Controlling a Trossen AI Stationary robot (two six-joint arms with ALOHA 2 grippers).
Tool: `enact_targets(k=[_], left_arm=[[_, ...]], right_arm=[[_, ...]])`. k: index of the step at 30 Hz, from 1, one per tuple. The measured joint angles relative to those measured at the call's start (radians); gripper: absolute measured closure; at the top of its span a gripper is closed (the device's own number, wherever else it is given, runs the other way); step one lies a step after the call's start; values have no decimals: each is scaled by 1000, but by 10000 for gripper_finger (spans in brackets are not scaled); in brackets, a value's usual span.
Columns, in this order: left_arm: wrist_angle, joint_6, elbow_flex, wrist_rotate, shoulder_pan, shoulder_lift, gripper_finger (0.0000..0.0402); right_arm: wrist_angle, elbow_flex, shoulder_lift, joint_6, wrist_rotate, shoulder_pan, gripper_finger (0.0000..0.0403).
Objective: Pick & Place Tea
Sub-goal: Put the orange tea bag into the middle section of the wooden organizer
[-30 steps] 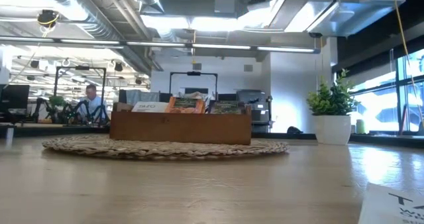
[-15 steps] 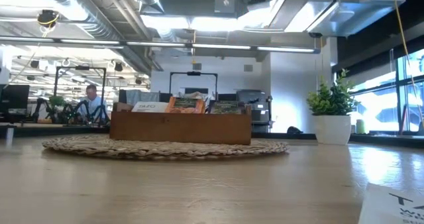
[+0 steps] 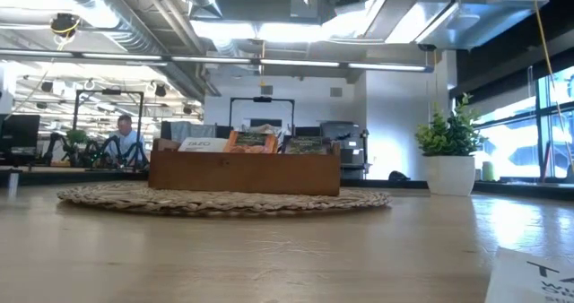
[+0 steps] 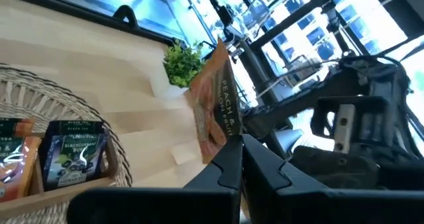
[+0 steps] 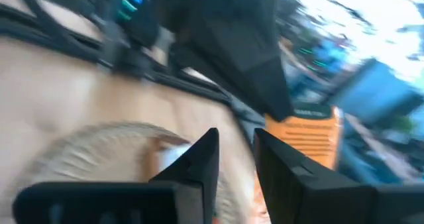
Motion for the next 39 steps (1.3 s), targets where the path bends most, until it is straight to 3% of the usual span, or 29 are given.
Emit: enact_targets(k=[3, 7, 17, 26, 33, 39], left_arm=[[6, 0, 0, -18, 0, 0, 400], [6, 0, 0, -33, 0, 0, 400], [11, 0, 0, -54, 0, 0, 400], [10, 1, 0, -70, 0, 0, 400], [12, 1, 0, -80, 0, 0, 400], [12, 1, 0, -85, 0, 0, 400]], right_arm=[[-110, 96, 62, -2, 103, -1, 314], [-177, 181, 116, 3, 109, -1, 321], [-184, 223, 148, 12, 250, 6, 333], [-162, 223, 145, 13, 570, 33, 333], [-69, 223, 145, 64, 381, 44, 330], [-68, 223, 138, 139, 319, 39, 278]])
